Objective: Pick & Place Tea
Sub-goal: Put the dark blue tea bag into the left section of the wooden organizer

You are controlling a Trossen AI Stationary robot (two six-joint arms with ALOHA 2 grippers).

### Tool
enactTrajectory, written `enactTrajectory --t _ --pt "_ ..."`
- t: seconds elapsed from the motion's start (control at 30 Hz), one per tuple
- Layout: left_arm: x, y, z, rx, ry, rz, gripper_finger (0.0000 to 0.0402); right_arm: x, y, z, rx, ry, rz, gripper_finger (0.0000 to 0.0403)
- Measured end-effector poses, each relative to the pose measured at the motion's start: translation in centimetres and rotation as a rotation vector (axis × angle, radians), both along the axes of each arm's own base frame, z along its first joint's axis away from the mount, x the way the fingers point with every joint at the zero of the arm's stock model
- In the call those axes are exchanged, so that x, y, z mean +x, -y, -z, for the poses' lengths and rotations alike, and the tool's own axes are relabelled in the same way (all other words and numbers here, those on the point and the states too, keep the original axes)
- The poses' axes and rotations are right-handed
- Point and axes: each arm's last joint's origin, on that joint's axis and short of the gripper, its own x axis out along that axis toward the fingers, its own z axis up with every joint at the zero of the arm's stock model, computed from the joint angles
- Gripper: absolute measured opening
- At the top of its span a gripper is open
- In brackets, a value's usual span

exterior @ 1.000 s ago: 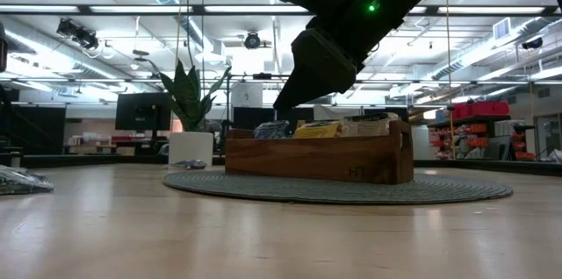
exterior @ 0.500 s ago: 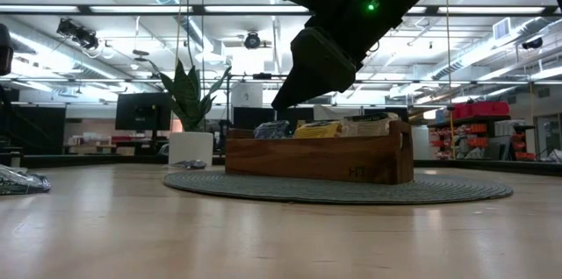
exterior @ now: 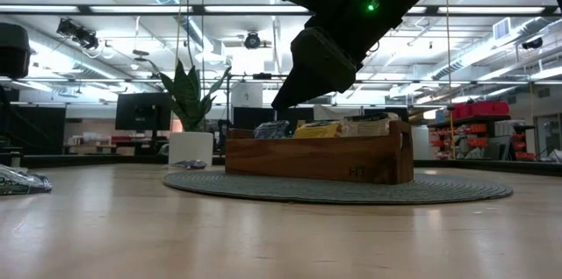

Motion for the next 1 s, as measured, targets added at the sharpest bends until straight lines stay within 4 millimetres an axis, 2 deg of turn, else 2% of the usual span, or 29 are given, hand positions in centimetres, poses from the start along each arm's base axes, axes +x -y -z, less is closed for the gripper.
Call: enactTrajectory --t 0.13,0.23,0.37,0.47,0.53,0.73,1.0 --pt "0.2 0.0 0.0 0.002 -0.013 0.024 0.014 0.0 0.0 0.0 0.0 0.0 0.0 0.0187" --pt "0.3 -0.1 0.0 0.001 -0.026 0.033 0.0125 0.0 0.0 0.0 0.0 0.0 0.001 0.0187" --pt "0.5 -0.2 0.0 0.016 -0.024 0.038 0.0079 0.1 0.1 0.0 0.0 0.001 0.004 0.0187" --pt "0.6 -0.3 0.0 0.038 -0.02 0.054 0.0026 0.1 0.1 0.0 0.001 0.002 0.005 0.0187" --pt "0.8 -0.4 0.0 0.045 -0.02 0.053 0.0009 0.1 0.1 0.0 0.001 0.002 0.005 0.0187" --pt "1.0 -0.6 -0.1 0.105 0.037 0.03 0.0003 0.1 0.2 -0.1 -0.007 0.013 0.017 0.0187" --pt "1.3 -1.1 -0.5 0.325 0.184 -0.006 0.0002 0.5 0.0 -0.5 -0.005 0.057 -0.01 0.0187"
